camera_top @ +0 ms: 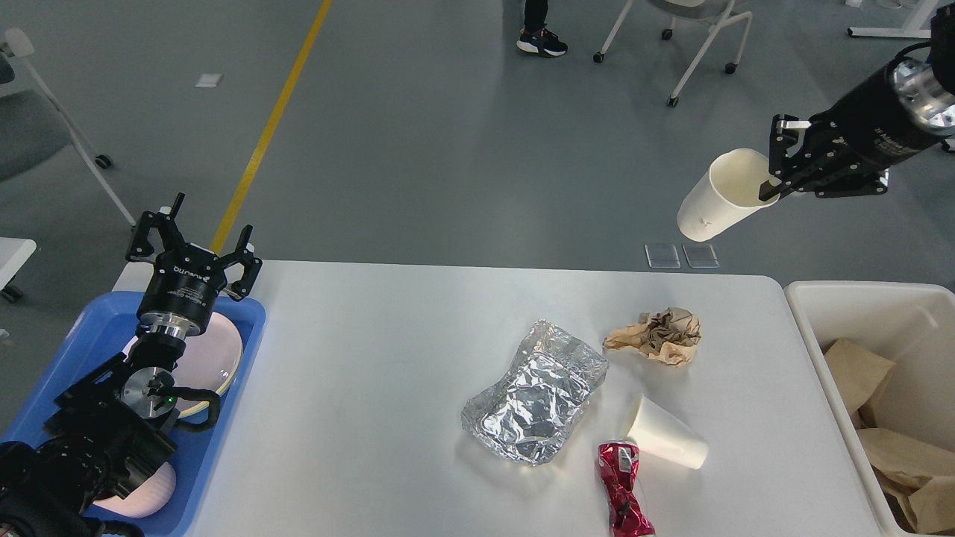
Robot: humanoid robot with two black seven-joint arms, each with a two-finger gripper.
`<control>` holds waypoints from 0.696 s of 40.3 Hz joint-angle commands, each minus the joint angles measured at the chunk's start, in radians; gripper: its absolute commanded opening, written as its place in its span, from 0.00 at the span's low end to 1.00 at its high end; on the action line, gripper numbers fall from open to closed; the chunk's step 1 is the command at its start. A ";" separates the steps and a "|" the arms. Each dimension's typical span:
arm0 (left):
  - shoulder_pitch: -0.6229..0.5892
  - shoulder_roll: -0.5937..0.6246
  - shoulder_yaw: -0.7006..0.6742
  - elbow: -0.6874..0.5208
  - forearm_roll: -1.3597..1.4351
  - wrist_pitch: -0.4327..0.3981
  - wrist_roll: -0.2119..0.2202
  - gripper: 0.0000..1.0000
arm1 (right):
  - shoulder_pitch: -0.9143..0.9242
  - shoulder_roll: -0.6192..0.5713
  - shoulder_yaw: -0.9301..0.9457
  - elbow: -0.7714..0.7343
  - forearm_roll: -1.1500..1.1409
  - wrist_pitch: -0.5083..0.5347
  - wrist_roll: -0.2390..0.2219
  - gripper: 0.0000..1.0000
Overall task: Tidy desktop
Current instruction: 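Lift the white paper cup up toward the white bin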
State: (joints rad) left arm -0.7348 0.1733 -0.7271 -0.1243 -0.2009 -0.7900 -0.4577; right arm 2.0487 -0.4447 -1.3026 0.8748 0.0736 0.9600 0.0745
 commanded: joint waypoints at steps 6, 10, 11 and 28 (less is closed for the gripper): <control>0.000 0.000 0.000 0.000 0.000 0.000 0.001 0.96 | 0.018 -0.055 -0.001 -0.049 -0.084 0.000 -0.002 0.00; 0.000 0.000 0.000 0.000 0.000 0.000 0.001 0.96 | 0.010 -0.097 -0.001 -0.121 -0.138 0.000 -0.002 0.00; 0.000 0.000 0.000 0.000 0.000 0.000 0.001 0.96 | 0.008 -0.106 -0.001 -0.135 -0.149 0.000 -0.002 0.00; 0.000 0.000 0.000 0.000 0.000 0.000 0.001 0.96 | -0.068 -0.267 -0.096 -0.293 -0.365 0.000 -0.005 0.00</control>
State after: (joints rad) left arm -0.7348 0.1733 -0.7271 -0.1243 -0.2009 -0.7900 -0.4568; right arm 2.0174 -0.6691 -1.3359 0.5859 -0.2646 0.9600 0.0697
